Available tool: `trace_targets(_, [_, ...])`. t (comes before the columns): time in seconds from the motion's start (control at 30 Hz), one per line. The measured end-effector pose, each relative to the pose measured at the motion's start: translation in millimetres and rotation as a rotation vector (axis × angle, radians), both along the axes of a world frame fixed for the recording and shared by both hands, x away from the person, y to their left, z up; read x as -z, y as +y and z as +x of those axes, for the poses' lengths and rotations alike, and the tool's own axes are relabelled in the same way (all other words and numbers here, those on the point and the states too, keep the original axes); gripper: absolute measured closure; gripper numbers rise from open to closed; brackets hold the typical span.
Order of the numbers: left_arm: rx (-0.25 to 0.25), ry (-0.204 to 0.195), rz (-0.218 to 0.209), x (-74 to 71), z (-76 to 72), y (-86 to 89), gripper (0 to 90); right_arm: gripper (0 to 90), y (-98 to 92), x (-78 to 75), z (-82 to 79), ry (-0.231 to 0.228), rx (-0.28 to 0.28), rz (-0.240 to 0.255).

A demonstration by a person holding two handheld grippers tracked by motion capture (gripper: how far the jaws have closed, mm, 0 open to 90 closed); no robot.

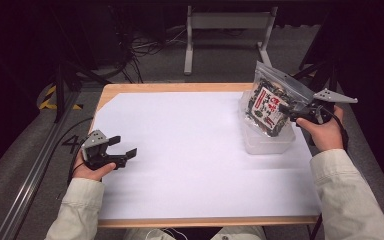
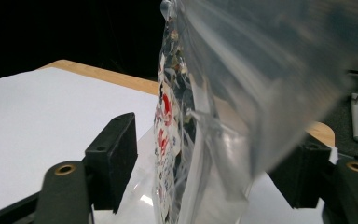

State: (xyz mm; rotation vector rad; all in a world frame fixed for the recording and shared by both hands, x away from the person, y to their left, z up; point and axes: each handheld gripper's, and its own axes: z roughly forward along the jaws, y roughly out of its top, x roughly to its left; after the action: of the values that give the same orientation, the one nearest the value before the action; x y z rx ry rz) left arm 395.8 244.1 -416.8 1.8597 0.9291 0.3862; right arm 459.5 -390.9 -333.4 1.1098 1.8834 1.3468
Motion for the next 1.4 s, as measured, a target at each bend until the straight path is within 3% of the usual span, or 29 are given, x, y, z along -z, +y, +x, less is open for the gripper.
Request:
trace_targets(0.13, [-0.002, 0.003, 0.005, 2.8, -5.5, 1.2, 15.6, 26.1, -2.8, 2.3, -10.7, -0.016, -0.002, 0.004])
trace_targets(0.27, [0.018, 0.032, 0.043, 3.9, -9.6, 0.1, 15.3, 25.2, -3.2, 1.5, -22.7, -0.032, -0.015, -0.018])
trace_targets(0.4, [0.032, 0.024, 0.055, 2.9, -12.5, -4.7, 15.1, 24.7, -2.9, -1.2, -37.0, -0.044, -0.028, -0.013])
trace_targets(0.57, [0.047, 0.017, 0.062, 1.6, -15.0, -9.6, 15.1, 23.6, 0.8, -2.3, -54.0, -0.052, -0.066, -0.013])
trace_targets(0.7, [0.055, 0.013, 0.058, 0.5, -17.6, -11.9, 15.1, 23.6, 9.3, -2.5, -80.0, -0.071, -0.129, -0.013])
trace_targets(0.83, [0.061, 0.009, 0.063, -0.6, -19.9, -12.6, 15.1, 23.3, 13.3, 0.3, -91.1, -0.072, -0.152, -0.013])
trace_targets(1.07, [0.076, -0.005, 0.053, -3.9, -28.4, -14.0, 15.1, 23.0, 27.3, 12.5, -115.5, -0.071, -0.195, -0.014])
trace_targets(1.17, [0.088, -0.032, 0.034, -4.9, -32.7, -14.9, 15.2, 23.0, 37.6, 19.1, -125.6, -0.073, -0.224, -0.019])
trace_targets(1.27, [0.095, -0.034, 0.005, -3.7, -36.2, -15.3, 15.4, 23.0, 49.5, 27.7, -130.6, -0.067, -0.26, -0.022])
trace_targets(1.4, [0.103, -0.056, -0.001, -2.3, -40.9, -14.1, 15.4, 22.8, 66.5, 45.0, -129.9, -0.048, -0.308, -0.027])
